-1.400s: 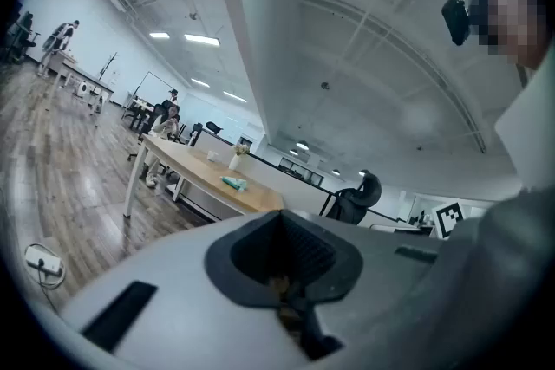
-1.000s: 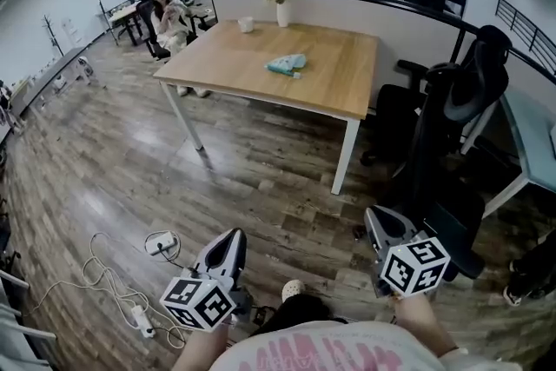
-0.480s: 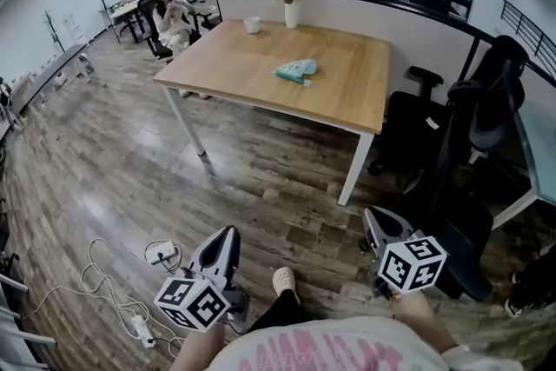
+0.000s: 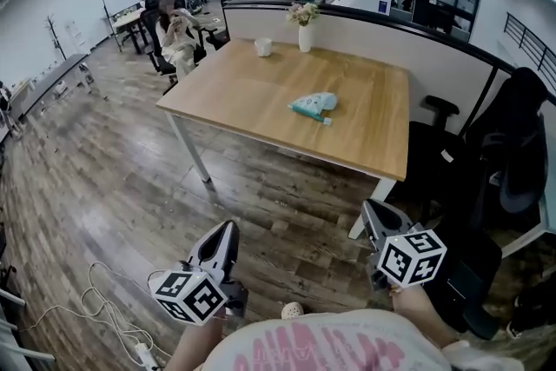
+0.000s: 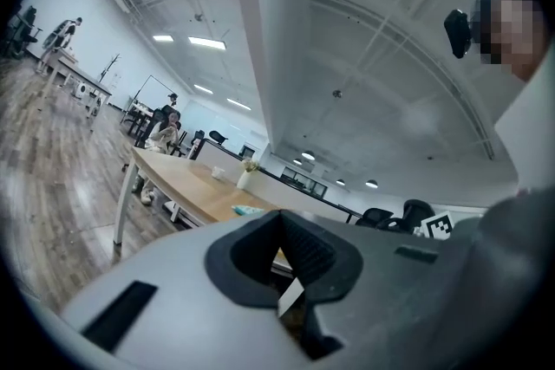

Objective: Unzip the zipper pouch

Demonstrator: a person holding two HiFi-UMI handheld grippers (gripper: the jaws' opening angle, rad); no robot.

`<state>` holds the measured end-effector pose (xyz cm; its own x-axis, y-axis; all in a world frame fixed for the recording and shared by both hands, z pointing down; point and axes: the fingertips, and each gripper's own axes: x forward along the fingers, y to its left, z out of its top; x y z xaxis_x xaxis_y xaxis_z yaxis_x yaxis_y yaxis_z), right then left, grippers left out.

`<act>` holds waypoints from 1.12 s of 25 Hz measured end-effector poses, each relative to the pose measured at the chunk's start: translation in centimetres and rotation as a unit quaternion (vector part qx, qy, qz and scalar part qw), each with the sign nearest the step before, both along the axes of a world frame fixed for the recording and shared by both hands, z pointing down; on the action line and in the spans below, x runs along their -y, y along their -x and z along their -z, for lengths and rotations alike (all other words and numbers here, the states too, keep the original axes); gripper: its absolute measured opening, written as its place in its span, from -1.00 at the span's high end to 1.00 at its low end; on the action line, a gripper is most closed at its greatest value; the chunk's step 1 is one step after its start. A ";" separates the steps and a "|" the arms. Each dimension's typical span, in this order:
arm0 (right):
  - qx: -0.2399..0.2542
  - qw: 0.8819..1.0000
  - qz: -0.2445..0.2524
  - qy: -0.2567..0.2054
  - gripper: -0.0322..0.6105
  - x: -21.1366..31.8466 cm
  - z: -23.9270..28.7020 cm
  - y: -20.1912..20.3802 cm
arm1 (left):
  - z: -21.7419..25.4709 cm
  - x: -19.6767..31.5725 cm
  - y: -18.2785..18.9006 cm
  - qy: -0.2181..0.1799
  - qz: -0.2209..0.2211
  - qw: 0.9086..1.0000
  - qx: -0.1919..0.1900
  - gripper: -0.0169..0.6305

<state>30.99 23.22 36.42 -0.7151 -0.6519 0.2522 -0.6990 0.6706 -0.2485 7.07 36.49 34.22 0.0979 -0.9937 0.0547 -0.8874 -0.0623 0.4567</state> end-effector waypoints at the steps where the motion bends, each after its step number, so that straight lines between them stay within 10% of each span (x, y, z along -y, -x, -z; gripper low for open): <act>1: 0.006 1.000 -0.001 -0.007 0.91 1.1 0.6 0.8 | 0.5 1.0 0.8 -0.007 -0.002 1.000 0.003 0.94; 6: 0.016 1.000 -0.010 -0.020 0.91 4.8 1.2 3.8 | 1.1 4.8 3.3 -0.028 -0.014 0.999 0.007 0.95; 17: -0.051 0.994 -0.005 0.100 0.91 8.6 -9.1 6.0 | -4.1 11.4 3.5 0.009 -0.064 0.998 0.004 0.94; 28: -0.057 0.991 0.030 0.118 0.91 21.3 -11.4 12.8 | -5.1 22.3 9.9 0.016 -0.029 0.999 -0.016 0.94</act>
